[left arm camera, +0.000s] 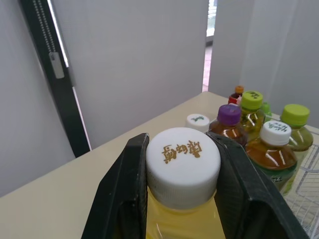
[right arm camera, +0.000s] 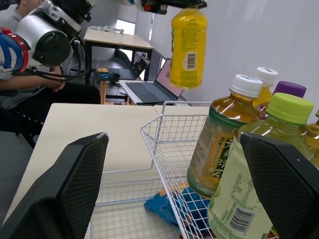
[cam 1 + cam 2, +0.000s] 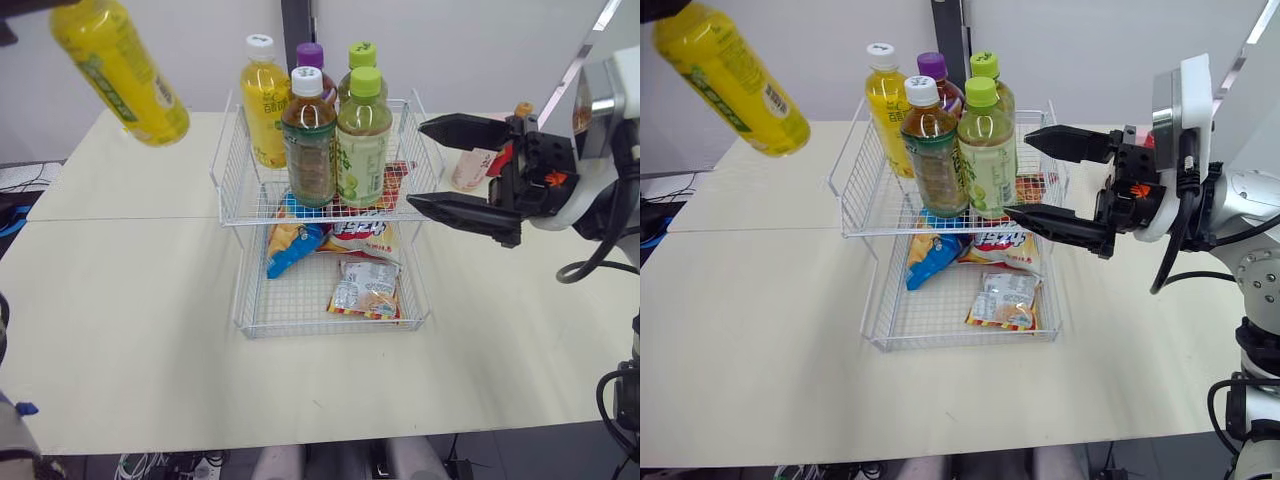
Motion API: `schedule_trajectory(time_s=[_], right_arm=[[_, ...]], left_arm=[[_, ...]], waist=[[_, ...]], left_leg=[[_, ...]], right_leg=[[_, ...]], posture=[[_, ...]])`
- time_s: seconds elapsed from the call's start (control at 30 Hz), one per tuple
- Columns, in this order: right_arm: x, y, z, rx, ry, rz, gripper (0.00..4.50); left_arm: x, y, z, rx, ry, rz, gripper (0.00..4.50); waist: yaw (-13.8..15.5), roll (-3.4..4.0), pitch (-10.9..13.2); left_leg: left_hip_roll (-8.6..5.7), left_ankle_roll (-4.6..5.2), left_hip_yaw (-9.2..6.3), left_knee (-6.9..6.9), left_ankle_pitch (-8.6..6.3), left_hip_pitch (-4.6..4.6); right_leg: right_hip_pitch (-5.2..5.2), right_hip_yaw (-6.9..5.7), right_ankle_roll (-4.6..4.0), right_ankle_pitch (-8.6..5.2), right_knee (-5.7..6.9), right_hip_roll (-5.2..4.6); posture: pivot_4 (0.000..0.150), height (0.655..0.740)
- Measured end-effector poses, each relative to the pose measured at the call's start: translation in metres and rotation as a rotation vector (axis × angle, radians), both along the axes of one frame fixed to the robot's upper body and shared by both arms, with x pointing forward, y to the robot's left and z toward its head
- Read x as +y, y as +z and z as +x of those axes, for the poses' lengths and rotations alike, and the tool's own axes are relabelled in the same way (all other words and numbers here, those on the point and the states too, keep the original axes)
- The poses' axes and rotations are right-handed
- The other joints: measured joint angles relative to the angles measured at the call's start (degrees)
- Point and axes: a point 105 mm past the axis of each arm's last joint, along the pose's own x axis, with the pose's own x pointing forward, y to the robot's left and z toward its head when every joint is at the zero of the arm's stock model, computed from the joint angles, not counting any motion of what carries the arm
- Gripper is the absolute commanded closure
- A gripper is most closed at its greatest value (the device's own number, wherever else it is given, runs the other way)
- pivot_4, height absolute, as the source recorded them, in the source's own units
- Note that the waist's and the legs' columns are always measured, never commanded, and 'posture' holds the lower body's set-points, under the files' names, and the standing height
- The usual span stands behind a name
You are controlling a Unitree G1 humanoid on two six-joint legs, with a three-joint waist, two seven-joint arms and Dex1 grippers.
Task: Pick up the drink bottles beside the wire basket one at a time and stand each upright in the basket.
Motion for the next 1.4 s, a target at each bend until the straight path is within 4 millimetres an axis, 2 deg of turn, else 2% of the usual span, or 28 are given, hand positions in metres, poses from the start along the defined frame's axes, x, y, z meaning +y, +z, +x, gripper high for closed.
schedule_trajectory(time_s=[0.13, 0.27, 0.6, 0.93, 1.13, 1.4], right_arm=[[0.0, 0.0, 0.0, -0.002, 0.0, 0.0, 0.0], [0.0, 0.002, 0.0, -0.005, -0.001, 0.024, 0.0], [0.0, 0.012, -0.002, -0.034, -0.018, 0.111, 0.0], [0.001, 0.009, -0.003, -0.028, -0.042, 0.109, 0.0], [0.0, 0.009, -0.002, -0.026, -0.052, 0.111, 0.0], [0.001, 0.009, -0.003, -0.025, -0.05, 0.112, 0.0]], left_arm=[[-0.021, 0.008, 0.004, -0.001, -0.076, 0.033, 3.15], [-0.034, 0.01, 0.012, 0.014, -0.117, 0.024, 3.15], [-0.062, -0.002, 0.03, 0.055, -0.209, 0.031, 3.15], [-0.07, -0.011, 0.031, 0.077, -0.248, 0.091, 3.15], [-0.069, -0.034, 0.04, 0.133, -0.241, 0.132, 3.15], [-0.069, -0.052, 0.044, 0.147, -0.233, 0.182, 3.15]], waist=[[-0.16, 0.02, 0.01], [-0.4, 0.02, 0.01], [-0.51, 0.06, 0.03], [-0.54, 0.06, 0.03], [-0.53, 0.06, 0.03], [-0.52, 0.06, 0.03]], left_leg=[[0.03, 0.0, 0.01, -0.03, 0.0, 0.0], [0.07, 0.0, 0.01, -0.04, 0.0, 0.0], [0.06, 0.0, 0.0, -0.05, 0.0, -0.01], [0.06, 0.0, 0.0, -0.05, 0.0, -0.01], [0.06, 0.0, 0.0, -0.04, 0.0, -0.01], [0.06, 0.0, 0.0, -0.04, 0.0, -0.01]], right_leg=[[-0.04, 0.02, 0.0, 0.0, 0.02, 0.01], [-0.06, 0.02, 0.0, 0.0, 0.04, 0.03], [-0.07, 0.03, -0.01, 0.0, 0.04, 0.02], [-0.08, 0.04, -0.01, 0.0, 0.05, 0.03], [-0.08, 0.05, -0.01, 0.01, 0.06, 0.03], [-0.07, 0.07, -0.02, 0.01, 0.06, 0.02]], posture=[[0.15, 0.7359], [0.15, 0.7359], [0.15, 0.7359], [0.15, 0.7359], [0.15, 0.7359], [0.15, 0.7359]])
